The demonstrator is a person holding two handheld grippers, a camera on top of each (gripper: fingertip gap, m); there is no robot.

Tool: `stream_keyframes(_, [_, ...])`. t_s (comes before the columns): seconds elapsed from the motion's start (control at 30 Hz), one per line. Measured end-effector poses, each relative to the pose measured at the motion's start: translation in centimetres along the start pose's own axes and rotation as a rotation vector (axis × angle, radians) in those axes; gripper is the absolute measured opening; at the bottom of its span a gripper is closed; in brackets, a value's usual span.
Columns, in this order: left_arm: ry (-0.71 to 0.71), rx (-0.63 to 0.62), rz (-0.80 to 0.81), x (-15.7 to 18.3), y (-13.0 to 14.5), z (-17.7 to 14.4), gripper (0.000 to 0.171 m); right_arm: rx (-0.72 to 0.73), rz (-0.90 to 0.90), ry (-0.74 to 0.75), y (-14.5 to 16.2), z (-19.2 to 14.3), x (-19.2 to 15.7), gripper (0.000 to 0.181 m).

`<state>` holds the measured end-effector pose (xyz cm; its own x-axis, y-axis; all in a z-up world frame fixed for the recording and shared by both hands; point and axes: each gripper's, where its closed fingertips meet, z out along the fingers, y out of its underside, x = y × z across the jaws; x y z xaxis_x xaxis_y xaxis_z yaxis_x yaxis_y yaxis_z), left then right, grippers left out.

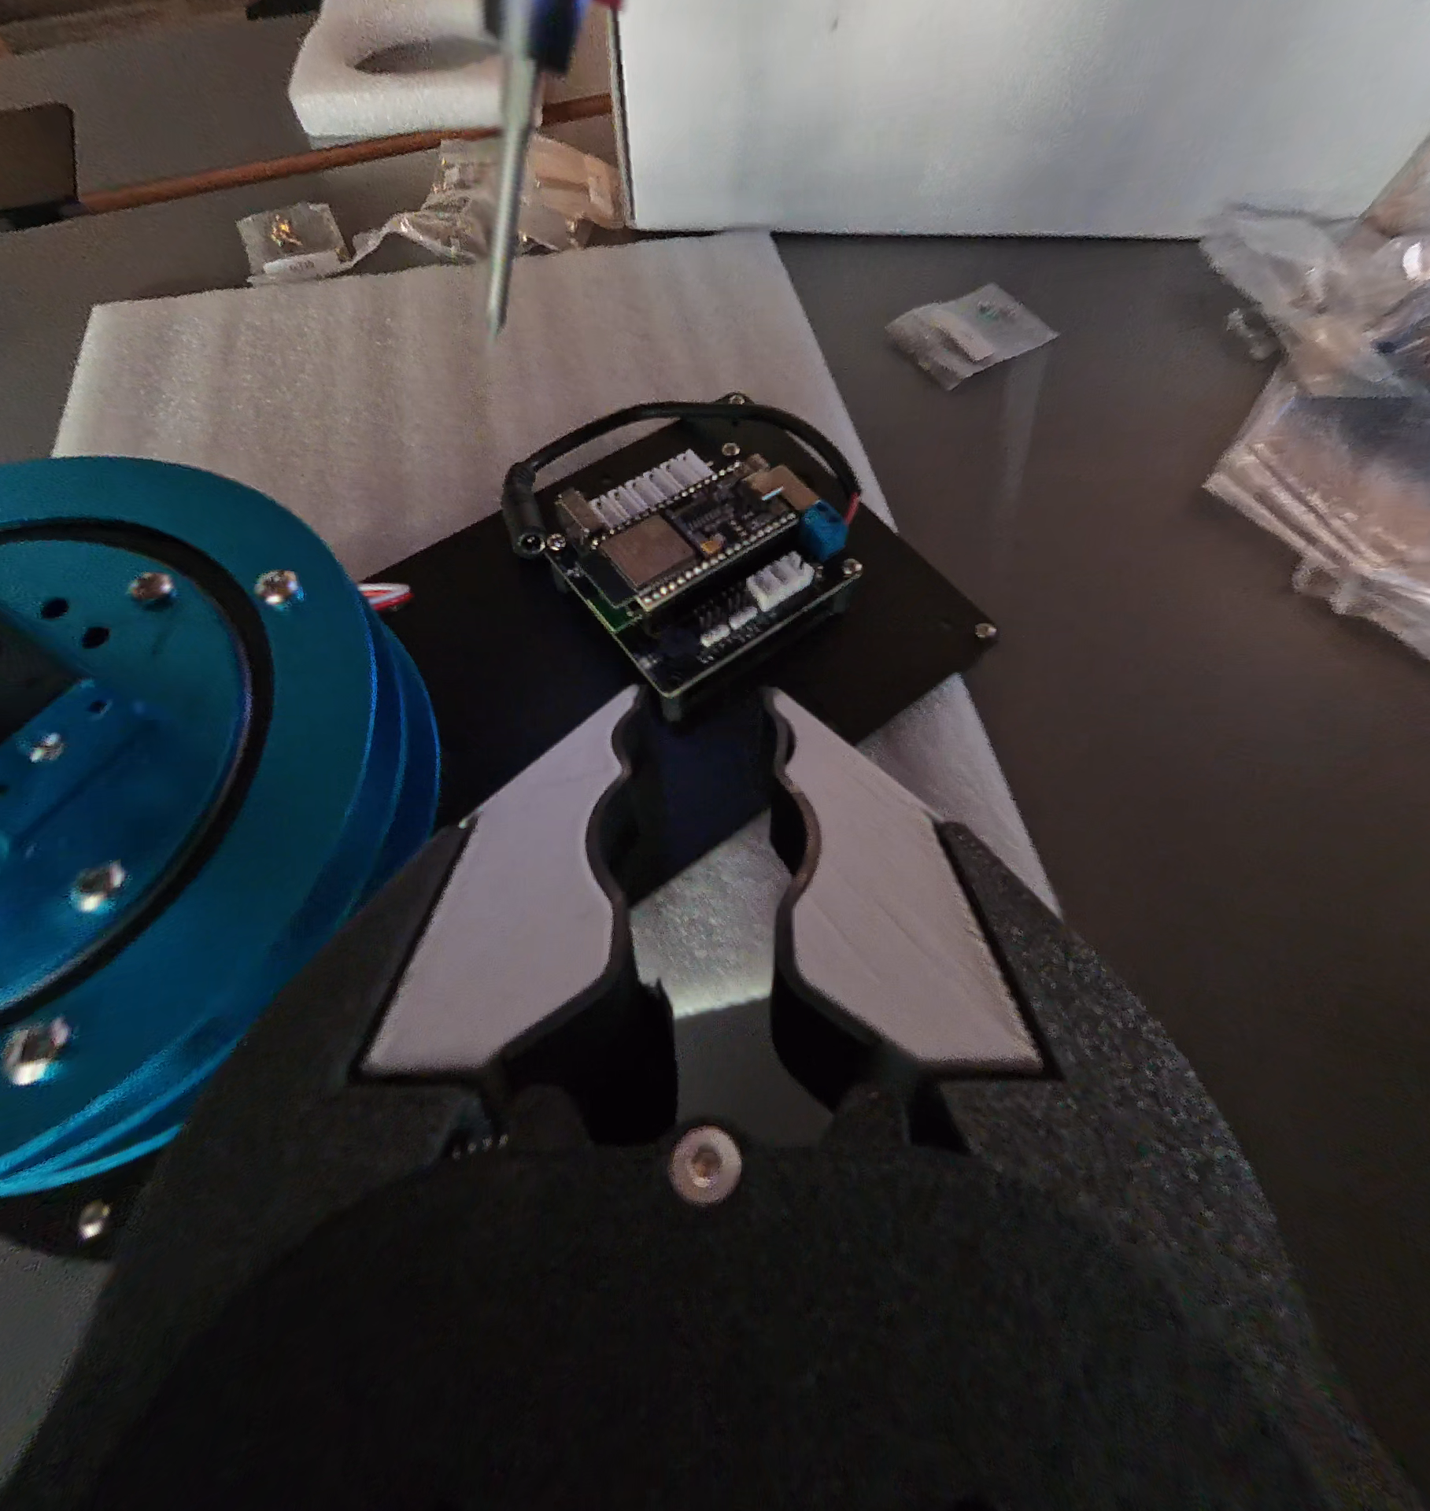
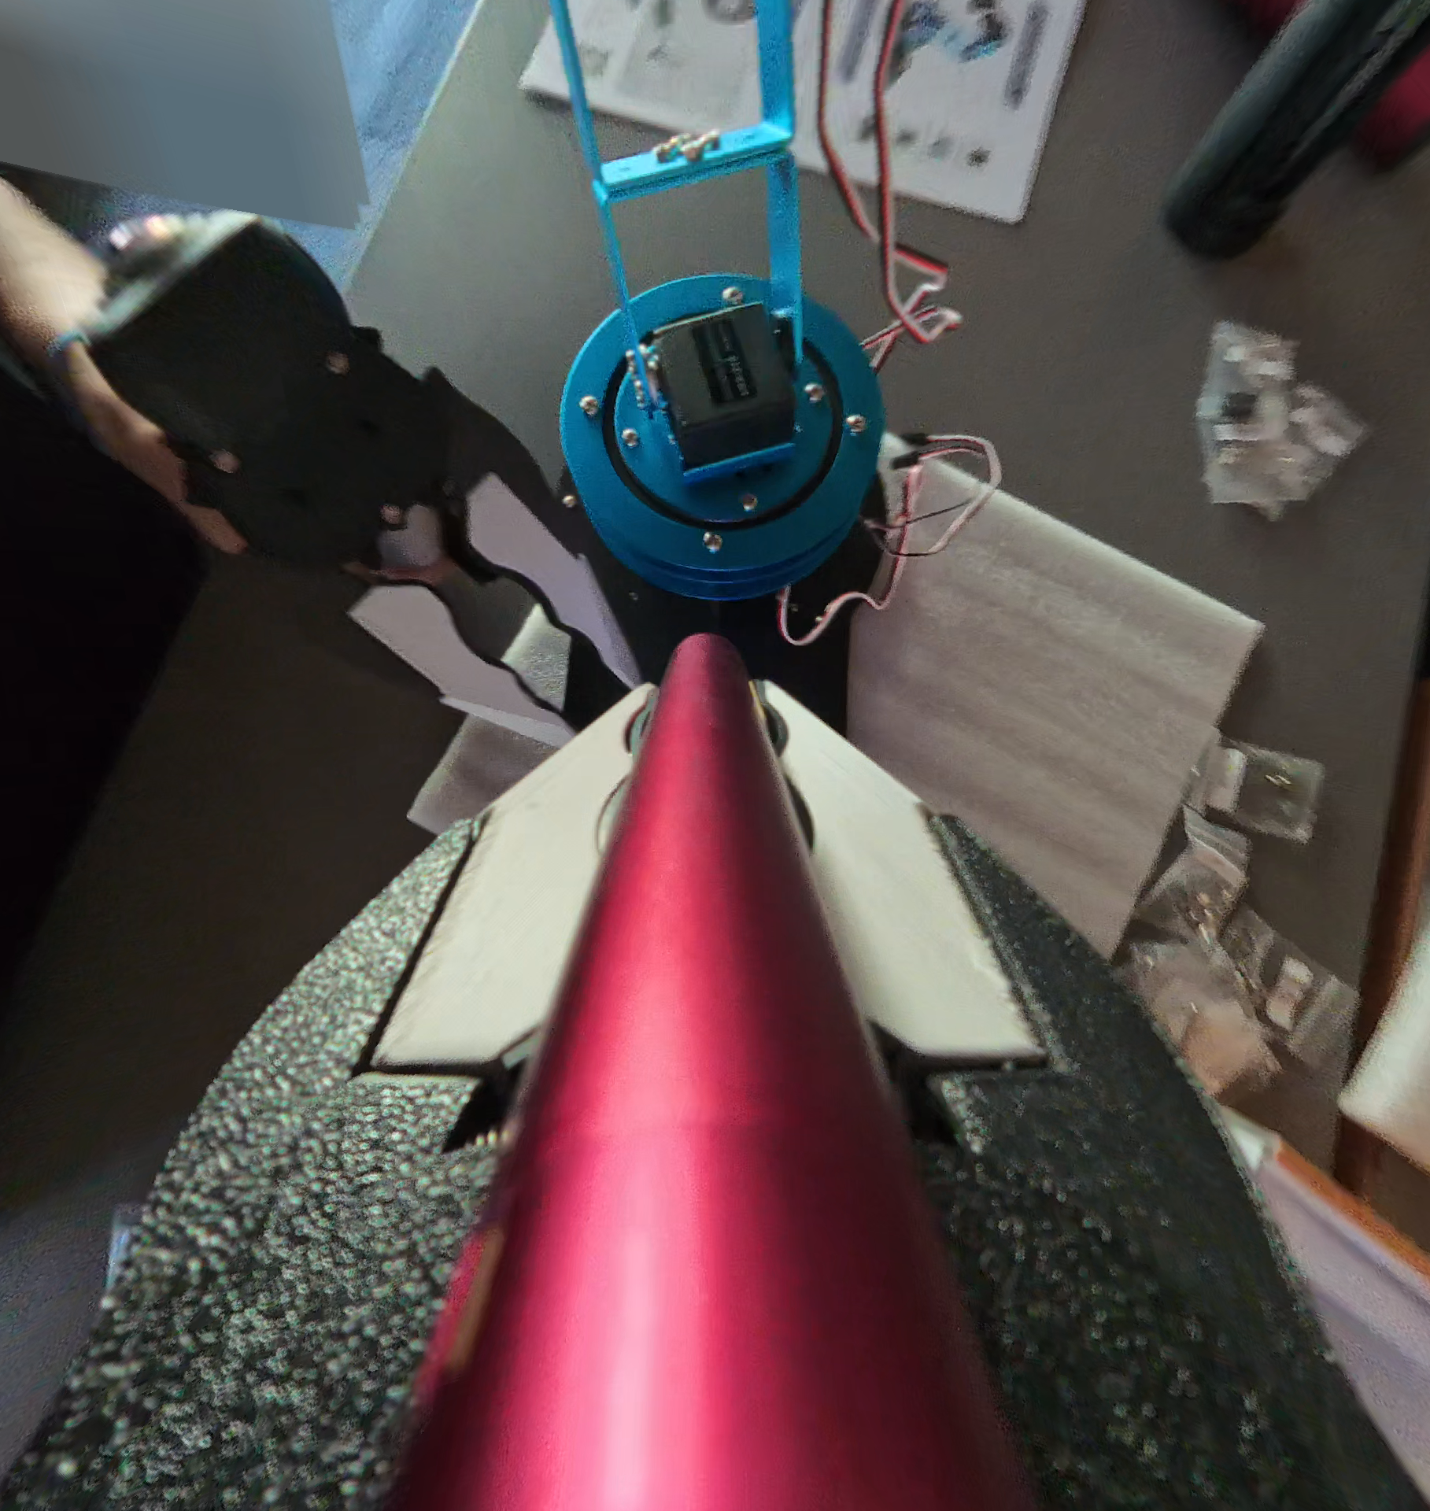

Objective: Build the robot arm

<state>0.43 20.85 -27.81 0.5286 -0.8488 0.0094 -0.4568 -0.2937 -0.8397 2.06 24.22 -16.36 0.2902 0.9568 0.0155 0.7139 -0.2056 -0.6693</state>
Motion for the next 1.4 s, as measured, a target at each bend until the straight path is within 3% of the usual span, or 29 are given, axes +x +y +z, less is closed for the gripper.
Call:
stream_keyframes(0.1, [0.024, 0.034, -0.014, 0.9, 0.1, -2.1, 0.027, 0.112, 0.042, 0.151, 1.1, -1.9, -1.3, 0.022])
stream_keyframes(0.27, [0.099, 0.105, -0.030, 2.5, 1.1, -5.6, 0.027, 0.407, 0.247, 0.279, 3.0, -4.7, -6.0, 0.023])
stream_keyframes(0.4, [0.072, 0.151, 0.060, 2.9, 1.7, -7.5, 0.027, 0.554, 0.361, 0.395, 5.5, -6.0, -9.4, 0.022])
stream_keyframes(0.53, [0.014, 0.146, 0.185, 2.7, 2.0, -7.3, 0.027, 0.702, 0.482, 0.403, 7.4, -6.2, -12.2, 0.019])
stream_keyframes(0.73, [0.051, 0.107, 0.175, 2.9, 1.3, -5.3, 0.027, 0.623, 0.438, 0.516, 8.9, -6.1, -11.8, 0.022])
stream_keyframes(0.97, [0.147, 0.123, 0.132, 3.4, 0.1, -4.4, 0.027, 0.570, 0.436, 0.590, 10.5, -8.6, -11.9, 0.022])
stream_keyframes(1.1, [0.196, 0.110, 0.186, 4.6, -0.1, -3.7, 0.027, 0.496, 0.550, 0.722, 14.8, -10.8, -13.2, 0.021])
stream_keyframes(1.23, [0.354, 0.137, 0.238, 8.7, -1.3, -3.1, 0.026, 0.314, 0.655, 0.868, 21.3, -13.8, -15.7, 0.019])
stream_keyframes(1.4, [0.571, 0.082, 0.273, 15.2, -2.8, -0.8, 0.027, 0.284, 0.720, 0.851, 24.7, -13.7, -18.4, 0.019])
